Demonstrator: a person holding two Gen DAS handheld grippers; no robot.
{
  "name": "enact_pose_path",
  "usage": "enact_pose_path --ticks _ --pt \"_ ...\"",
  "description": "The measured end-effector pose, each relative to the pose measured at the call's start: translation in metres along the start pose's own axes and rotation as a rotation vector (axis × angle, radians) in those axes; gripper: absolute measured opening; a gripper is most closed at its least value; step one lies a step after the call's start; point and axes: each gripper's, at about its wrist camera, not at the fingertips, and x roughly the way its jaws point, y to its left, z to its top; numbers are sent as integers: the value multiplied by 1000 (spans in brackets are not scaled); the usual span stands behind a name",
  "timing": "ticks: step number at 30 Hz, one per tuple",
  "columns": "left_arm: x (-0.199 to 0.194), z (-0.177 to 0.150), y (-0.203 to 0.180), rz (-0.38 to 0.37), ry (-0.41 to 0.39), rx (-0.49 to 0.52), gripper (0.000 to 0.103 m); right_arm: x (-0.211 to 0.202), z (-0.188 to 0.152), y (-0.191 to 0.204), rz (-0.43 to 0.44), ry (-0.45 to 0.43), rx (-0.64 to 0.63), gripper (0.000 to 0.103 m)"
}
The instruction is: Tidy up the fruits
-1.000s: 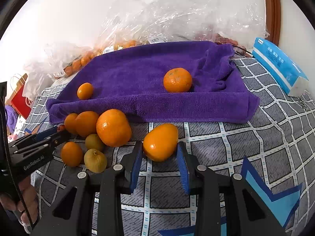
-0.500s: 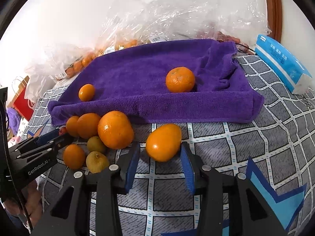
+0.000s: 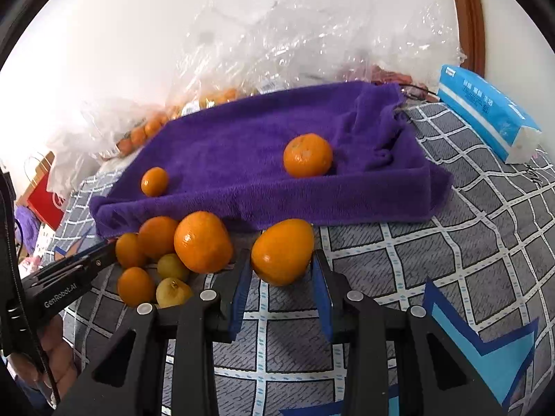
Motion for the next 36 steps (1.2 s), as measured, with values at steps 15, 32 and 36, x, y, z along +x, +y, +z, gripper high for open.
enact_pose_path --ticks 15,32,36 --pt "-22 -2 -3 -3 -121 0 24 -15 -1 9 10 -68 -42 34" --pt "-32 -3 -7 38 -191 -2 24 -26 -3 7 7 -120 -41 34" --pt "-31 -3 -7 40 -192 -2 24 -28 -4 8 6 -134 -44 34"
